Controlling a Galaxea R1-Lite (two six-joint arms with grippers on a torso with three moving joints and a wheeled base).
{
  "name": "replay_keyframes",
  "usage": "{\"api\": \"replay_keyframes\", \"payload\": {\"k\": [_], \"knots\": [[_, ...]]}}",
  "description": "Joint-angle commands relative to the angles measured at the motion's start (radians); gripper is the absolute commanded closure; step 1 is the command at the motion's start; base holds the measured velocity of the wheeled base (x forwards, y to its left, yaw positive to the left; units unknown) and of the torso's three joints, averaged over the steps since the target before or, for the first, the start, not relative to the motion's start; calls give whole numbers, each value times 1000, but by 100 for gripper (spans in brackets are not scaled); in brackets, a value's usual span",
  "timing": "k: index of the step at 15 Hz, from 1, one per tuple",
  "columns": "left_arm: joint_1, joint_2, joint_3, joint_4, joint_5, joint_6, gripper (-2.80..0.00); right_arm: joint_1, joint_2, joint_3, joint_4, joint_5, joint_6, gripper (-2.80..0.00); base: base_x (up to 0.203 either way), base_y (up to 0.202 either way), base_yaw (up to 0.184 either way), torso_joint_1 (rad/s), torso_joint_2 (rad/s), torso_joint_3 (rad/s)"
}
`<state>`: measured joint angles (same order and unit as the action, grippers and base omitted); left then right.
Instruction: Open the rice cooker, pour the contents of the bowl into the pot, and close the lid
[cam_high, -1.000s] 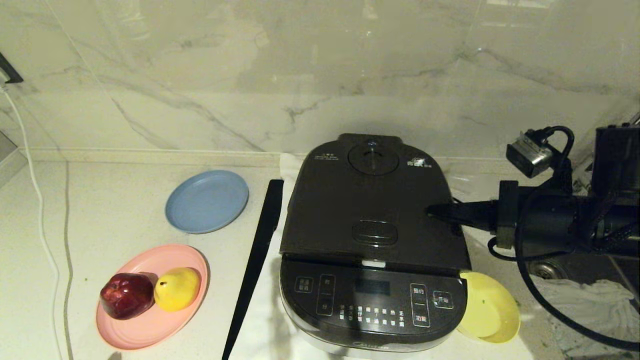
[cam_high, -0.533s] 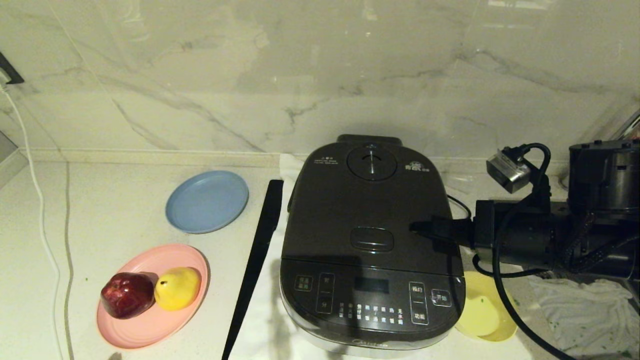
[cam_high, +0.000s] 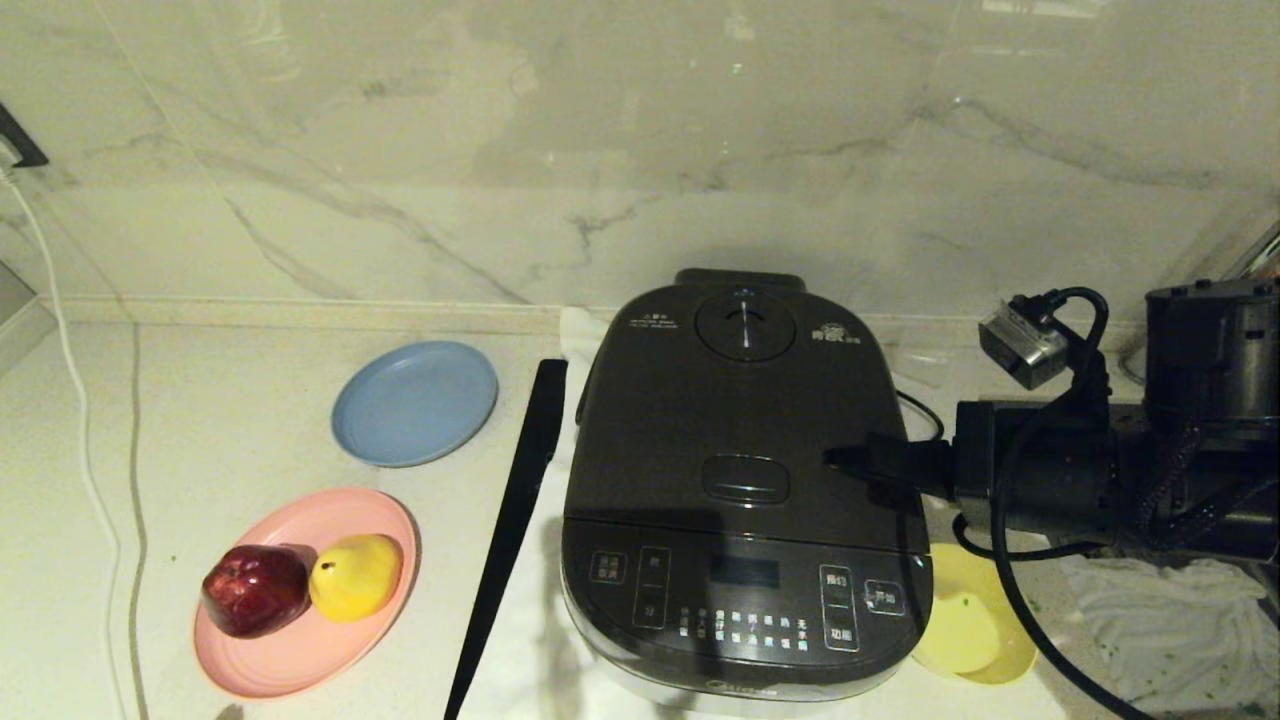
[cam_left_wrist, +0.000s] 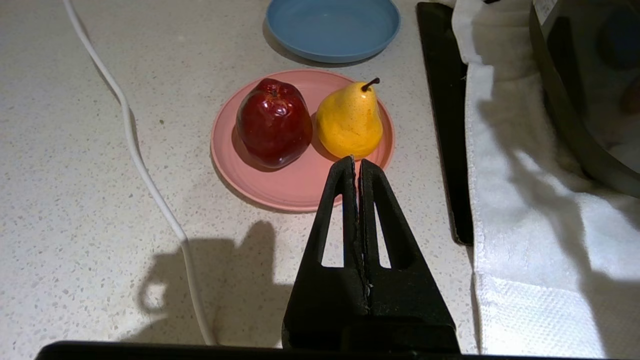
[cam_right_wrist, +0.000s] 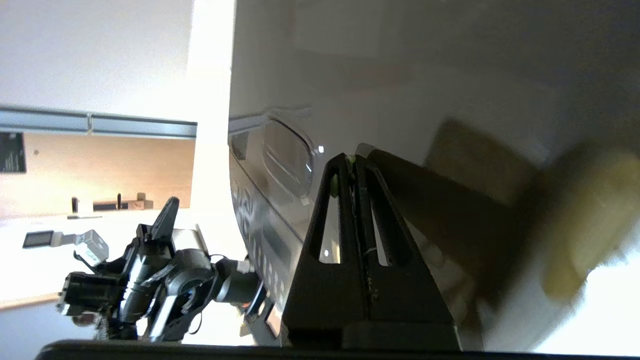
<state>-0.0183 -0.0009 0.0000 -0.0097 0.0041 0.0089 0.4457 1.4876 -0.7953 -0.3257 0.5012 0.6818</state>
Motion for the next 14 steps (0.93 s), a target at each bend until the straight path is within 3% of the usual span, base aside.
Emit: {"api": "replay_keyframes", "payload": {"k": [1,4,6,8,12,14], "knots": [[0,-1,3,-1,0,0,0,4,-116,-92,86,8,15,0,0,0,0,0,0,0],[0,-1,3,-1,0,0,0,10,-201,-248,378,12,10,0,0,0,0,0,0,0],[0,-1,3,-1,0,0,0,27,-196,-430,711,7,-25,0,0,0,0,0,0,0],[0,-1,3,-1,0,0,0,66,-178,-575,994,-50,-89,0,0,0,0,0,0,0],[0,-1,5,-1,0,0,0,252,-149,-468,1015,-268,-120,0,0,0,0,0,0,0],[0,-1,4,-1,0,0,0,280,-124,-413,1012,-293,-121,0,0,0,0,0,0,0]]}}
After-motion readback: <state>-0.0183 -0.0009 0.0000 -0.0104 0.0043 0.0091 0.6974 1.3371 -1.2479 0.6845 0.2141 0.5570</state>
